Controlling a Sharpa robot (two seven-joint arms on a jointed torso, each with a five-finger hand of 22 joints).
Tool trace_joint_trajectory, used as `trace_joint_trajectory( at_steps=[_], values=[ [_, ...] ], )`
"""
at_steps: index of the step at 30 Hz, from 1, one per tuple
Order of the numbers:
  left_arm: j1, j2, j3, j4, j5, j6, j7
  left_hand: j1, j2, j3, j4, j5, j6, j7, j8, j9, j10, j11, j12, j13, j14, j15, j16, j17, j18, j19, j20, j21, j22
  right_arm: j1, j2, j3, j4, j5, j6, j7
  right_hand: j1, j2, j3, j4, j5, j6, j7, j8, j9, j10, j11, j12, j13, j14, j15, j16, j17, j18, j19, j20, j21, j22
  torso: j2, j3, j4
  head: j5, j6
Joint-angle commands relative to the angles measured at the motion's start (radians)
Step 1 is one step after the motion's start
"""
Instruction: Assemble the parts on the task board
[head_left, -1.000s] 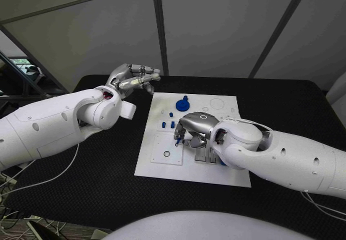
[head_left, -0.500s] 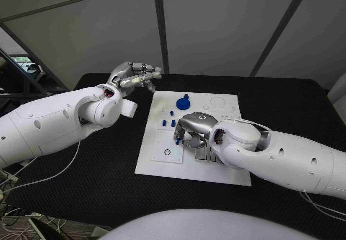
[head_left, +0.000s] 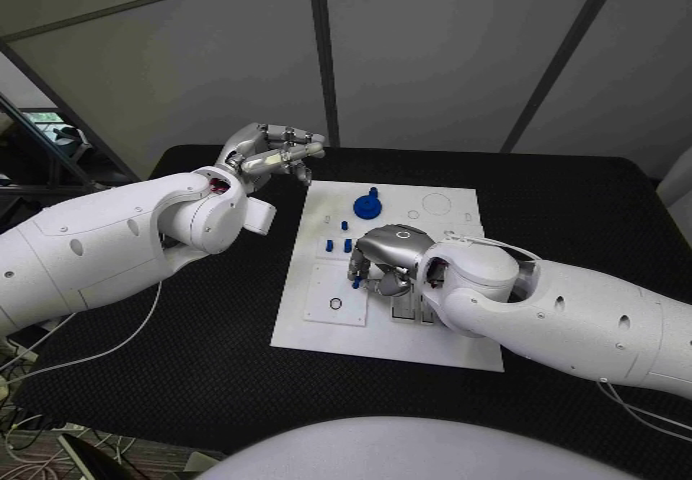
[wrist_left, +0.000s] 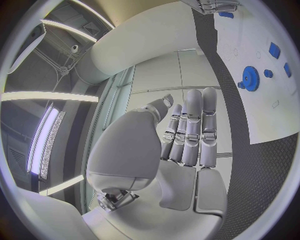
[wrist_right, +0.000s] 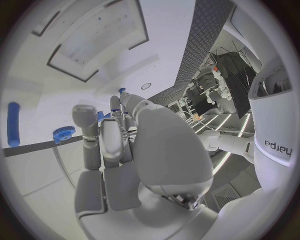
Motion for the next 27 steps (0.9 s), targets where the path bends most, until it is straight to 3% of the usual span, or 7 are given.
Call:
trace_joint_trajectory(
  at_steps=[1,18,20,22,25,27],
  values=[
    [0.002,0.001,0.001,0.000,0.004,0.013,-0.001,-0.007,0.006,-0.003,0.002,-0.002,-0.005,0.005,0.005,-0.001,-0.007,0.003,0.006,-0.002,-0.006,0.002,-0.006,-0.001,-0.018,0.005,0.004,-0.007,-0.002,-0.001,0.003,0.000,-0.003,-0.038,0.018,-0.010,-0.013,0.001,0.004,0.000,0.005,0.003,0.003,0.002,0.001,0.004,0.001,-0.003,0.001,0.033,-0.003,0.001,-0.001,-0.012,0.002,0.006,0.003,0.000,0.000,-0.0001,-0.0001,0.000,0.002],
    [0.002,0.003,0.001,-0.003,0.004,0.017,-0.016,-0.007,0.007,-0.003,0.002,-0.002,-0.006,0.005,0.005,-0.001,-0.008,0.003,0.007,-0.002,-0.007,0.003,-0.007,-0.001,-0.018,0.005,0.004,-0.008,-0.002,-0.010,0.012,-0.001,-0.008,-0.049,0.032,0.001,-0.026,-0.005,0.000,-0.002,0.005,0.000,0.004,0.000,0.001,0.001,0.001,-0.008,0.002,0.032,-0.001,0.002,0.000,-0.012,0.001,0.007,0.007,0.005,-0.001,-0.0001,-0.0002,0.000,-0.001],
    [0.002,0.003,0.001,-0.004,0.004,0.016,-0.019,-0.007,0.007,-0.003,0.002,-0.002,-0.006,0.005,0.005,-0.001,-0.008,0.003,0.007,-0.002,-0.007,0.003,-0.007,-0.001,-0.018,0.005,0.004,-0.008,-0.002,-0.010,0.012,-0.001,-0.009,-0.049,0.024,0.007,-0.034,-0.010,0.002,-0.004,0.009,-0.023,0.012,-0.013,-0.004,-0.021,0.009,-0.023,-0.002,0.031,0.006,0.005,0.003,-0.009,-0.014,0.009,-0.006,-0.012,-0.001,0.0000,-0.0004,0.001,0.000],
    [0.002,0.003,0.001,-0.005,0.004,0.014,-0.023,-0.007,0.007,-0.003,0.002,-0.002,-0.006,0.005,0.005,-0.001,-0.008,0.003,0.007,-0.002,-0.007,0.003,-0.007,-0.001,-0.018,0.005,0.004,-0.008,-0.002,-0.010,0.011,-0.001,-0.010,-0.049,0.017,0.012,-0.054,-0.030,0.007,0.001,0.008,-0.100,0.032,-0.037,-0.021,-0.100,0.035,-0.063,-0.019,0.020,0.028,-0.013,-0.027,-0.002,-0.052,0.020,-0.041,-0.056,-0.001,-0.0001,-0.0007,0.001,0.001],
    [0.002,0.003,0.001,-0.006,0.004,0.014,-0.026,-0.007,0.007,-0.003,0.002,-0.002,-0.006,0.005,0.005,-0.001,-0.008,0.003,0.007,-0.002,-0.007,0.003,-0.007,-0.001,-0.018,0.005,0.004,-0.008,-0.003,-0.010,0.010,-0.001,-0.009,-0.049,0.002,0.017,-0.071,-0.054,0.005,0.000,0.003,-0.162,0.035,-0.036,-0.023,-0.188,0.049,-0.074,-0.020,-0.008,0.040,-0.052,-0.090,0.012,-0.107,0.038,-0.095,-0.123,-0.001,-0.0001,-0.0007,0.001,0.001],
    [0.002,0.003,0.001,-0.006,0.004,0.014,-0.028,-0.007,0.007,-0.003,0.002,-0.002,-0.006,0.005,0.005,-0.001,-0.008,0.003,0.007,-0.002,-0.007,0.003,-0.007,-0.001,-0.018,0.005,0.004,-0.008,-0.003,-0.010,0.008,-0.001,-0.007,-0.050,-0.014,0.019,-0.076,-0.058,-0.001,-0.004,0.002,-0.182,0.026,-0.035,-0.022,-0.223,0.054,-0.069,-0.018,-0.020,0.043,-0.066,-0.114,0.019,-0.129,0.046,-0.117,-0.150,-0.001,0.0000,-0.0003,0.000,0.002]
  ],
)
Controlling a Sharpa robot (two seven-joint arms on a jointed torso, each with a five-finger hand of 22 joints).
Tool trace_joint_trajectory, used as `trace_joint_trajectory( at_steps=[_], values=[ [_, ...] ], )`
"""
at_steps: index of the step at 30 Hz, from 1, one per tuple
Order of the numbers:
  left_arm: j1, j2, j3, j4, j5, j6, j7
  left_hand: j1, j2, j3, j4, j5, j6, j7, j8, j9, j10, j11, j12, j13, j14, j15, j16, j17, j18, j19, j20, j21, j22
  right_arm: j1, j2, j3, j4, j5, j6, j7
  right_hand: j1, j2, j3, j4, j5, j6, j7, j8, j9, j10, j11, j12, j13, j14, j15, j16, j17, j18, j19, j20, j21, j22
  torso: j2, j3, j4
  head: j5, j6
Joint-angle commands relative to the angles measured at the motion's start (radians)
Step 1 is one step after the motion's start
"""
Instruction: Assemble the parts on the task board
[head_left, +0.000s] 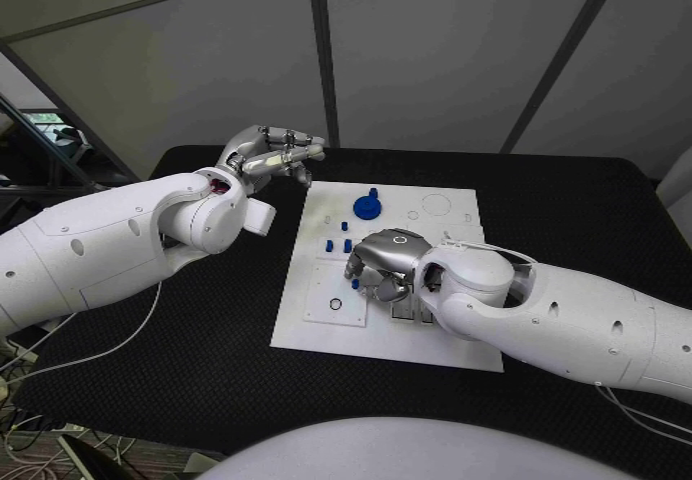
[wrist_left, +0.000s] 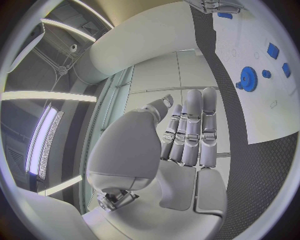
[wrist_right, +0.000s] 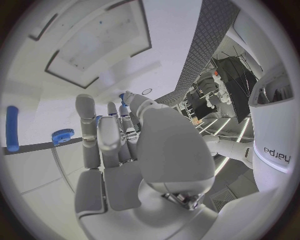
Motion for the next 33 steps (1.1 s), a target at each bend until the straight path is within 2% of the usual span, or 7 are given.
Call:
trace_joint_trajectory(
  at_steps=[1,13,17,20,23,29,33],
  values=[
    [0.002,0.001,0.001,-0.001,0.004,0.009,-0.008,-0.003,0.003,-0.003,0.002,-0.002,-0.003,0.001,0.005,-0.001,-0.005,0.000,0.007,-0.001,-0.007,0.003,-0.003,-0.002,-0.018,0.005,0.004,-0.004,-0.002,0.001,-0.003,0.000,0.005,-0.010,-0.037,0.014,-0.001,-0.012,-0.007,-0.008,-0.004,-0.020,-0.010,-0.001,0.001,-0.036,0.004,0.005,0.002,-0.013,0.001,-0.014,-0.024,0.021,-0.022,0.008,-0.022,-0.027,0.001,0.0003,0.0002,0.000,0.001],
    [0.002,-0.002,0.000,-0.010,0.004,0.015,-0.024,-0.004,0.004,-0.003,0.003,-0.002,-0.005,0.002,0.005,-0.001,-0.007,0.000,0.007,-0.001,-0.008,0.003,-0.004,-0.002,-0.018,0.005,0.005,-0.006,-0.003,-0.004,-0.109,0.004,0.104,-0.003,-0.178,-0.006,-0.010,-0.009,-0.021,-0.011,0.005,-0.004,0.001,0.009,0.006,-0.043,0.003,0.036,0.006,-0.015,0.000,-0.015,-0.034,0.024,-0.025,0.010,-0.028,-0.035,0.001,0.0017,-0.0019,-0.005,0.002],
    [0.002,-0.004,-0.001,-0.014,0.004,0.015,-0.028,-0.004,0.004,-0.003,0.003,-0.002,-0.005,0.002,0.005,-0.001,-0.007,0.000,0.007,-0.001,-0.008,0.003,-0.004,-0.003,-0.018,0.005,0.005,-0.006,-0.003,-0.003,-0.165,0.038,0.141,0.033,-0.184,-0.026,-0.012,-0.009,-0.022,-0.010,0.004,0.006,-0.001,0.010,0.007,-0.033,0.000,0.051,0.007,-0.008,-0.002,-0.009,-0.028,0.022,-0.014,0.008,-0.021,-0.025,0.000,0.0003,-0.0021,-0.014,0.009],
    [0.002,-0.005,-0.001,-0.016,0.004,0.016,-0.026,-0.004,0.004,-0.004,0.003,-0.002,-0.006,0.002,0.005,-0.002,-0.009,0.001,0.007,-0.001,-0.009,0.004,-0.005,-0.003,-0.018,0.005,0.005,-0.007,-0.004,0.001,-0.205,0.079,0.153,0.064,-0.167,-0.034,-0.016,-0.010,-0.024,-0.008,0.001,0.012,-0.005,0.010,0.007,-0.024,-0.003,0.064,0.007,0.001,-0.003,0.003,-0.011,0.019,0.001,0.005,-0.007,-0.008,0.000,-0.0001,-0.0023,-0.020,0.014],
    [0.002,-0.005,-0.001,-0.016,0.004,0.019,-0.022,-0.004,0.004,-0.004,0.002,-0.002,-0.006,0.003,0.005,-0.002,-0.009,0.001,0.007,-0.001,-0.009,0.004,-0.005,-0.003,-0.018,0.005,0.005,-0.008,-0.004,0.012,-0.235,0.099,0.148,0.079,-0.128,-0.037,-0.022,-0.018,-0.032,-0.005,0.000,0.010,-0.010,0.006,0.006,-0.022,-0.005,0.072,0.005,0.009,-0.004,0.013,0.003,0.016,0.014,0.002,0.003,0.004,0.001,0.0010,-0.0035,-0.024,0.019],
    [0.001,-0.004,-0.002,-0.015,0.004,0.021,-0.017,-0.002,0.003,-0.005,0.001,-0.002,-0.007,0.003,0.005,-0.002,-0.010,0.001,0.008,-0.001,-0.010,0.004,-0.005,-0.004,-0.018,0.005,0.005,-0.009,-0.005,0.030,-0.273,0.114,0.103,0.091,-0.042,-0.050,-0.026,-0.040,-0.093,0.000,0.015,-0.047,-0.034,-0.001,0.001,-0.092,0.005,0.069,0.003,-0.002,0.002,-0.001,-0.023,0.021,-0.007,0.010,-0.028,-0.032,0.000,-0.0014,-0.0012,-0.033,0.026],
    [0.001,-0.003,-0.003,-0.017,0.004,0.021,-0.016,-0.002,0.003,-0.005,0.000,-0.002,-0.007,0.003,0.005,-0.001,-0.011,0.001,0.008,-0.001,-0.010,0.004,-0.006,-0.004,-0.018,0.005,0.005,-0.009,-0.006,0.034,-0.281,0.116,0.086,0.085,-0.005,-0.056,-0.007,-0.029,-0.179,0.025,0.004,-0.063,-0.045,0.002,0.004,-0.124,0.009,0.092,0.005,-0.008,0.008,-0.003,-0.034,0.023,-0.012,0.015,-0.045,-0.048,0.001,0.0004,-0.0017,-0.035,0.027]
  ],
)
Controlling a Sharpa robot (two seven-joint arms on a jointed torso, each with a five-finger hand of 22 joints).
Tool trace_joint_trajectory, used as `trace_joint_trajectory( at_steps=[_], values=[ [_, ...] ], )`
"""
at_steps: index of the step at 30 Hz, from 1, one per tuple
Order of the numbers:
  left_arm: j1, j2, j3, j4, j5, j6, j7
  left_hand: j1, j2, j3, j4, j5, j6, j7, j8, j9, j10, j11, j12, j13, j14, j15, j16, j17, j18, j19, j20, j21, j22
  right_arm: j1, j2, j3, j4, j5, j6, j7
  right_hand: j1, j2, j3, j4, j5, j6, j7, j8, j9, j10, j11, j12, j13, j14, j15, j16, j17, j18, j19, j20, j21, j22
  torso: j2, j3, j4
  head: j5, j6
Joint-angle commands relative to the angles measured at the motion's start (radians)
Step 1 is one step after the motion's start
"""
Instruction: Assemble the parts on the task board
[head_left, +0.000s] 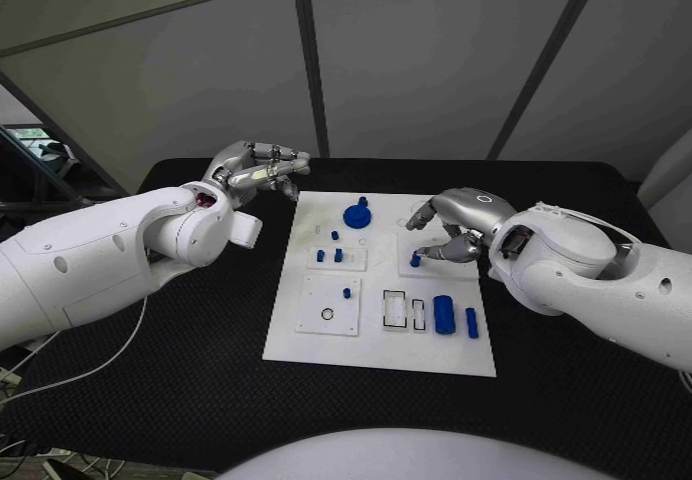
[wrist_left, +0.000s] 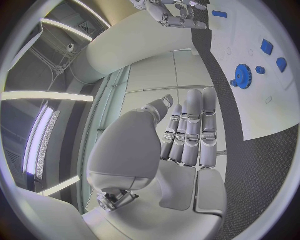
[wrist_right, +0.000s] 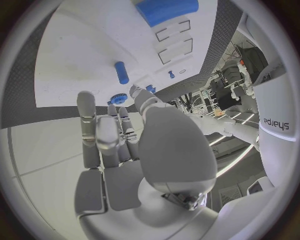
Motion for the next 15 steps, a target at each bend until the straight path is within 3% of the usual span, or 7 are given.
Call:
trace_joint_trajectory(
  at_steps=[1,15],
  values=[
    [0.002,0.002,0.000,-0.001,0.004,0.014,0.008,-0.002,0.003,-0.005,0.000,-0.002,-0.007,0.003,0.005,-0.001,-0.007,-0.003,0.004,-0.001,-0.007,0.000,-0.006,-0.001,-0.018,0.005,0.005,-0.005,-0.001,0.003,-0.001,0.001,-0.009,0.012,0.084,-0.018,0.027,0.003,-0.044,0.015,-0.008,-0.006,-0.004,0.002,0.002,-0.015,0.002,0.016,0.002,-0.006,0.005,-0.003,-0.004,0.008,-0.006,0.002,-0.009,-0.007,0.000,0.0003,0.0014,0.000,0.000],
    [0.002,0.003,0.000,-0.001,0.004,0.014,0.009,-0.002,0.003,-0.005,0.000,-0.002,-0.007,0.003,0.005,-0.001,-0.007,-0.003,0.004,-0.001,-0.007,0.000,-0.006,-0.001,-0.018,0.005,0.005,-0.005,-0.001,0.003,0.032,0.001,-0.045,0.006,0.159,-0.011,0.065,0.032,-0.081,0.041,-0.006,0.012,-0.002,0.006,0.005,-0.003,-0.004,0.067,0.004,-0.004,0.002,-0.002,-0.012,0.008,0.001,-0.003,-0.014,-0.012,0.000,0.0004,0.0029,0.000,-0.003]
  ],
)
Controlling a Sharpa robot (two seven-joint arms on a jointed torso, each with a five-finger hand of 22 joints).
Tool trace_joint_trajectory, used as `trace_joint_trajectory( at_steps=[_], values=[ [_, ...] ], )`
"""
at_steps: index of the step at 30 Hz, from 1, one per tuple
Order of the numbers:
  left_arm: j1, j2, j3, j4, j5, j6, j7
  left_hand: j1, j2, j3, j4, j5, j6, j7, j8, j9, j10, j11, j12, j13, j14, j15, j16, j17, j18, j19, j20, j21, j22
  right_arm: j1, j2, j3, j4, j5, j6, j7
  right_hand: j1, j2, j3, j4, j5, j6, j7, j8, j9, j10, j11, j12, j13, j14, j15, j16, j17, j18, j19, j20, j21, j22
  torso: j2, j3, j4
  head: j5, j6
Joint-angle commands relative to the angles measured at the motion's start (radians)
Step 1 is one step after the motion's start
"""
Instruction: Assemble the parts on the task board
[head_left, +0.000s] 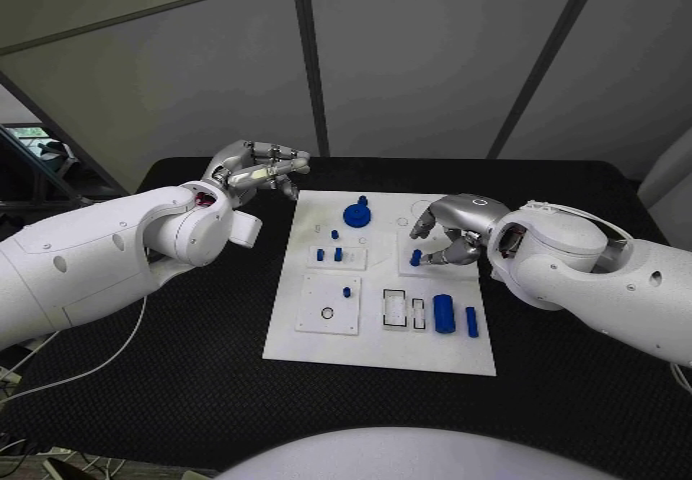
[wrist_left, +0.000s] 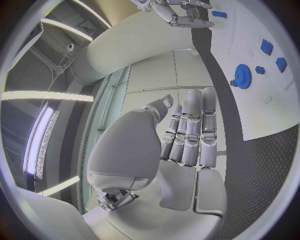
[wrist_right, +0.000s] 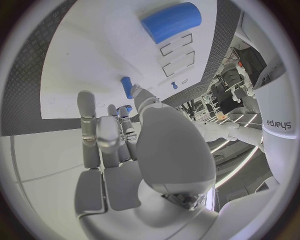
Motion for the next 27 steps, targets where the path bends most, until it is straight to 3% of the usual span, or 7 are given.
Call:
trace_joint_trajectory(
  at_steps=[1,7,10,15,23,27],
  values=[
    [0.002,0.001,0.001,0.001,0.004,0.010,0.009,-0.002,0.003,-0.005,0.000,-0.002,-0.008,0.003,0.005,-0.001,-0.007,-0.003,0.004,-0.002,-0.007,0.000,-0.006,-0.001,-0.018,0.005,0.005,-0.005,-0.001,0.001,0.009,0.000,-0.003,-0.002,0.050,0.003,0.020,0.007,0.001,-0.004,-0.001,0.010,0.000,0.007,0.001,0.017,-0.003,0.015,0.001,0.000,-0.002,-0.002,-0.002,0.008,0.001,-0.005,-0.006,-0.001,0.000,0.0005,0.0009,0.001,-0.001],
    [0.002,0.001,0.001,0.001,0.004,0.010,0.009,-0.002,0.003,-0.005,0.000,-0.002,-0.008,0.003,0.005,-0.001,-0.007,-0.003,0.004,-0.002,-0.007,0.000,-0.006,-0.001,-0.018,0.005,0.005,-0.005,-0.001,0.001,0.024,-0.001,-0.012,-0.012,0.058,0.002,0.034,0.034,0.030,-0.004,0.001,0.037,0.004,0.008,0.002,0.085,-0.016,0.047,-0.003,0.020,-0.012,0.015,0.023,0.001,0.032,-0.018,0.024,0.035,0.001,0.0000,0.0008,0.000,-0.001],
    [0.002,0.001,0.001,0.001,0.004,0.010,0.008,-0.002,0.003,-0.005,0.000,-0.002,-0.008,0.003,0.005,-0.001,-0.007,-0.003,0.004,-0.002,-0.007,0.000,-0.006,-0.001,-0.018,0.005,0.005,-0.005,-0.001,0.001,0.028,-0.002,-0.014,-0.019,0.069,-0.003,0.037,0.046,0.060,0.004,0.010,0.060,0.021,0.012,0.003,0.159,-0.035,0.056,-0.004,0.034,-0.025,0.039,0.064,-0.011,0.074,-0.028,0.077,0.100,0.001,-0.0001,0.0004,0.000,-0.003],
    [0.002,0.001,0.001,0.001,0.004,0.008,0.008,0.000,0.003,-0.004,-0.001,-0.002,-0.008,0.003,0.006,-0.001,-0.008,-0.003,0.005,-0.001,-0.008,0.000,-0.007,-0.002,-0.018,0.005,0.005,-0.007,-0.002,0.001,0.032,-0.004,-0.018,-0.029,0.088,-0.008,0.040,0.046,0.091,0.007,0.012,0.100,0.019,0.022,0.007,0.219,-0.043,0.043,-0.003,0.042,-0.033,0.054,0.088,-0.018,0.096,-0.037,0.108,0.137,0.001,-0.0002,-0.0021,0.001,-0.006],
    [0.002,0.000,0.001,0.002,0.004,0.010,0.008,0.001,0.004,-0.004,-0.001,-0.002,-0.008,0.003,0.006,-0.001,-0.008,-0.003,0.006,-0.001,-0.008,0.000,-0.007,-0.002,-0.018,0.005,0.005,-0.007,-0.002,0.000,0.041,-0.008,-0.028,-0.036,0.131,-0.030,0.030,0.034,0.110,0.012,0.008,0.118,0.018,0.019,0.006,0.243,-0.046,0.012,-0.004,0.043,-0.035,0.058,0.093,-0.021,0.100,-0.041,0.118,0.149,0.000,-0.0001,0.0005,-0.001,-0.011],
    [0.002,-0.002,0.001,0.002,0.004,0.010,0.009,0.001,0.004,-0.004,-0.001,-0.002,-0.008,0.003,0.006,-0.001,-0.008,-0.003,0.006,-0.001,-0.008,0.000,-0.007,-0.002,-0.018,0.005,0.005,-0.007,-0.002,-0.001,0.045,-0.009,-0.032,-0.036,0.117,-0.031,0.030,0.036,0.119,0.013,0.006,0.126,0.017,0.020,0.006,0.252,-0.046,0.004,-0.003,0.043,-0.035,0.059,0.094,-0.021,0.100,-0.041,0.120,0.151,-0.001,0.0011,-0.0009,0.001,-0.013]
  ],
)
